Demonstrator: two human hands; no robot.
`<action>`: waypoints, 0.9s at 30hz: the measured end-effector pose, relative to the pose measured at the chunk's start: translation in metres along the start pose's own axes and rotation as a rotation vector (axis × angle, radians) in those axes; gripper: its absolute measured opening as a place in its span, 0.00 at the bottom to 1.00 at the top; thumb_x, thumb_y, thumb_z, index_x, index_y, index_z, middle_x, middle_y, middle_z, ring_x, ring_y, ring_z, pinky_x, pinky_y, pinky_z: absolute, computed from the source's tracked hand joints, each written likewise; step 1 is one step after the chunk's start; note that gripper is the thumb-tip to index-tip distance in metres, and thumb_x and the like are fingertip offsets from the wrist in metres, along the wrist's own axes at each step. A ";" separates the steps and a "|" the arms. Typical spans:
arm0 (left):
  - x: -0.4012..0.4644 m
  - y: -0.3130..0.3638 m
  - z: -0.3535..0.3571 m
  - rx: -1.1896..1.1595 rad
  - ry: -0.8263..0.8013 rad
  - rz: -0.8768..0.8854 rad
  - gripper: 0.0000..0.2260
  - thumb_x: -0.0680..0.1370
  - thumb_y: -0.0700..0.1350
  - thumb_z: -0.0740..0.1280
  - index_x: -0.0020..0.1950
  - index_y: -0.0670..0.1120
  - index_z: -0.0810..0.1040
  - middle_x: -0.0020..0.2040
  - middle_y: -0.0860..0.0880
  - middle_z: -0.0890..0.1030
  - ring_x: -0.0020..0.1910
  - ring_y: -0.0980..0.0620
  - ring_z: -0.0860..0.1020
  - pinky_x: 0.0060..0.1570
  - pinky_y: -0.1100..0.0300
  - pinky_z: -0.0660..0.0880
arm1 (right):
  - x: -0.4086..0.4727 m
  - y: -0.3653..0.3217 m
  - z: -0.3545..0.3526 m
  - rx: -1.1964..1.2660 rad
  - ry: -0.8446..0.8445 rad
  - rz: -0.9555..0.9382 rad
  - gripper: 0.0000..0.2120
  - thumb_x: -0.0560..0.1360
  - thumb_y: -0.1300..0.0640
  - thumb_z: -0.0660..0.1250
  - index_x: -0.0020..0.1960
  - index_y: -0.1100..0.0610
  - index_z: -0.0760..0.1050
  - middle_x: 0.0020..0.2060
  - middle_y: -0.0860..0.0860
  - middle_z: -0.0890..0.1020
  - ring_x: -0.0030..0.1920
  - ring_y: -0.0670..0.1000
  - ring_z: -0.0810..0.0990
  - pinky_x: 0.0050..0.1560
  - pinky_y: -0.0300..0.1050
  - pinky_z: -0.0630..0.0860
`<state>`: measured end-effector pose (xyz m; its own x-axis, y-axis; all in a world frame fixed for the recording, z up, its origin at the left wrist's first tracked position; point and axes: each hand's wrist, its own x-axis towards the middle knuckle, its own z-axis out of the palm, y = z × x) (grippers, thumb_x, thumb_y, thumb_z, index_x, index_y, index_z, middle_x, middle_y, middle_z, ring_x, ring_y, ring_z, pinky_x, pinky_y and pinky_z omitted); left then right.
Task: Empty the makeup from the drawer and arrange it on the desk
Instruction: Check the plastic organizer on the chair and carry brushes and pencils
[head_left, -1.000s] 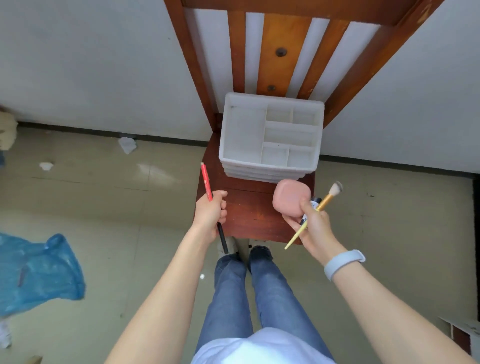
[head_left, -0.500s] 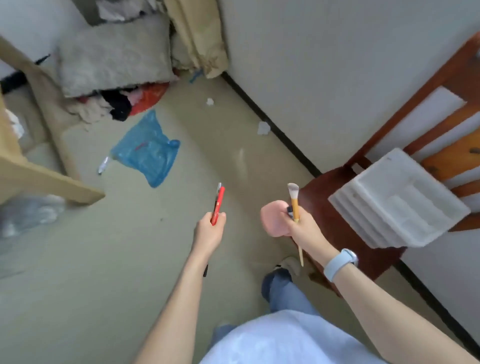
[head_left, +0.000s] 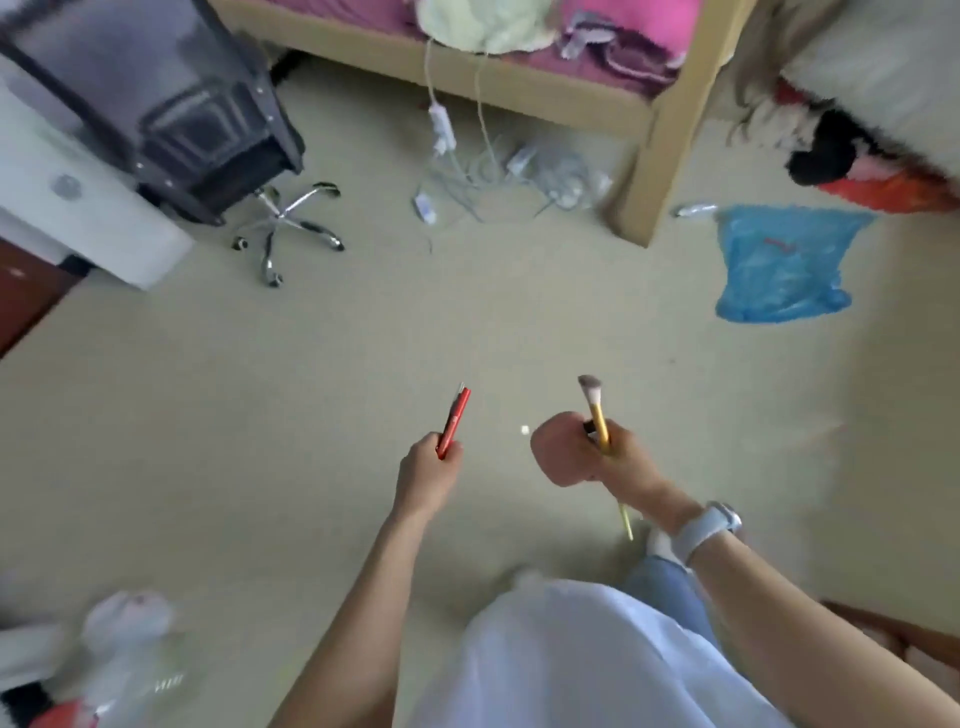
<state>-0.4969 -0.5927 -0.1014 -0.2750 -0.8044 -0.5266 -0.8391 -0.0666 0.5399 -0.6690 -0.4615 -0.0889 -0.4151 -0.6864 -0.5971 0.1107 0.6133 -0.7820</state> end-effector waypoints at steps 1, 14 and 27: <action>0.006 -0.018 -0.023 -0.033 0.046 -0.038 0.09 0.79 0.46 0.59 0.41 0.43 0.71 0.34 0.47 0.74 0.36 0.45 0.73 0.33 0.57 0.65 | 0.011 -0.017 0.025 -0.048 -0.053 -0.017 0.10 0.75 0.64 0.62 0.37 0.54 0.73 0.31 0.47 0.79 0.36 0.48 0.79 0.44 0.49 0.78; 0.166 -0.075 -0.237 -0.238 0.421 -0.222 0.09 0.79 0.48 0.58 0.41 0.46 0.71 0.32 0.52 0.73 0.33 0.50 0.72 0.32 0.61 0.66 | 0.227 -0.236 0.239 -0.449 -0.413 -0.224 0.05 0.79 0.57 0.59 0.54 0.55 0.70 0.45 0.55 0.77 0.48 0.57 0.77 0.51 0.48 0.73; 0.331 -0.072 -0.430 -0.423 0.656 -0.445 0.06 0.79 0.46 0.60 0.49 0.45 0.75 0.33 0.53 0.74 0.30 0.55 0.72 0.28 0.65 0.64 | 0.402 -0.453 0.402 -0.618 -0.680 -0.315 0.10 0.78 0.60 0.59 0.59 0.60 0.71 0.49 0.55 0.76 0.48 0.56 0.76 0.43 0.42 0.77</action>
<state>-0.3258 -1.1085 -0.0321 0.4667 -0.8189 -0.3341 -0.5249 -0.5605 0.6406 -0.5229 -1.1724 -0.0469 0.2875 -0.8145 -0.5040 -0.4908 0.3266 -0.8078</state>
